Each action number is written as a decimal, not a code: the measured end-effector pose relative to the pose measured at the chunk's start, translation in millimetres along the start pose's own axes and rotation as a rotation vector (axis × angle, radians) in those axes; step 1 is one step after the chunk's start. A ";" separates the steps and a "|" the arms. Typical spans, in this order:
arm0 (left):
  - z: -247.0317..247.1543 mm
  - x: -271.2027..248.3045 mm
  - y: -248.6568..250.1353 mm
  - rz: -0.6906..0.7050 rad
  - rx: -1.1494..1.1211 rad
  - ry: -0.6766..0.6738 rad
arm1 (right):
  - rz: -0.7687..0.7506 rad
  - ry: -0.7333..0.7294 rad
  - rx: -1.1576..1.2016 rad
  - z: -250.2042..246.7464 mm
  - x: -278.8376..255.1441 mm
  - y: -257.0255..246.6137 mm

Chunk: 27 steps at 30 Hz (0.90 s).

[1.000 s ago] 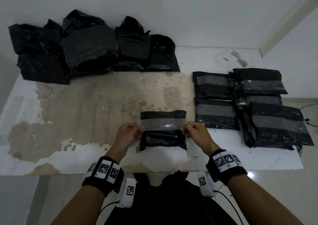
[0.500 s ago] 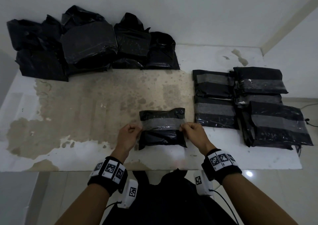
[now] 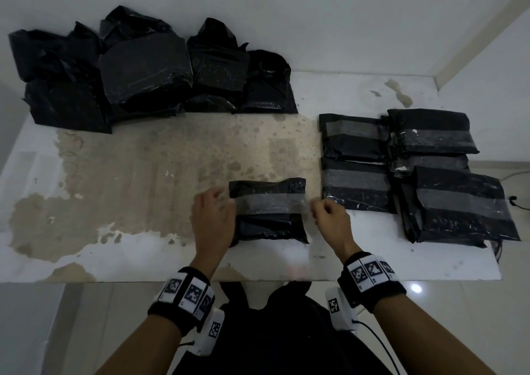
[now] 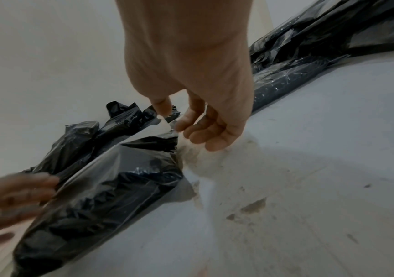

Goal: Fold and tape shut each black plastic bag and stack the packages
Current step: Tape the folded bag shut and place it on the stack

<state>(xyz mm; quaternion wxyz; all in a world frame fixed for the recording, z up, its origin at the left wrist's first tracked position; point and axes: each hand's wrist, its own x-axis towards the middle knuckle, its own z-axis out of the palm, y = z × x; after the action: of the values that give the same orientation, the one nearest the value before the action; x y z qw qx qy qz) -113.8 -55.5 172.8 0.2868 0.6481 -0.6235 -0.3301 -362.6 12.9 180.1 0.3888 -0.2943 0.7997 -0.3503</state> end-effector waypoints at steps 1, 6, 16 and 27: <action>1.9 -2.3 2.8 0.145 0.046 -0.017 | -0.039 0.045 -0.015 -0.9 -2.0 -2.5; 19.8 -13.8 2.2 0.578 0.283 -0.269 | -0.537 0.206 -0.319 9.0 -13.6 -17.9; 37.5 -28.3 -15.9 0.730 0.647 -0.350 | -0.859 -0.202 -0.795 57.2 -34.0 18.9; 36.6 -28.7 -16.8 0.711 0.715 -0.361 | -0.476 -0.160 -0.538 51.3 -30.9 42.1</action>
<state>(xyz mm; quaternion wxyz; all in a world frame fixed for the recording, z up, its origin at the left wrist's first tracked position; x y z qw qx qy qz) -132.3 -24.4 139.1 0.0304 0.3871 -0.9176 -0.0858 -312.3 43.4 136.5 0.2663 -0.5901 0.7397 -0.1838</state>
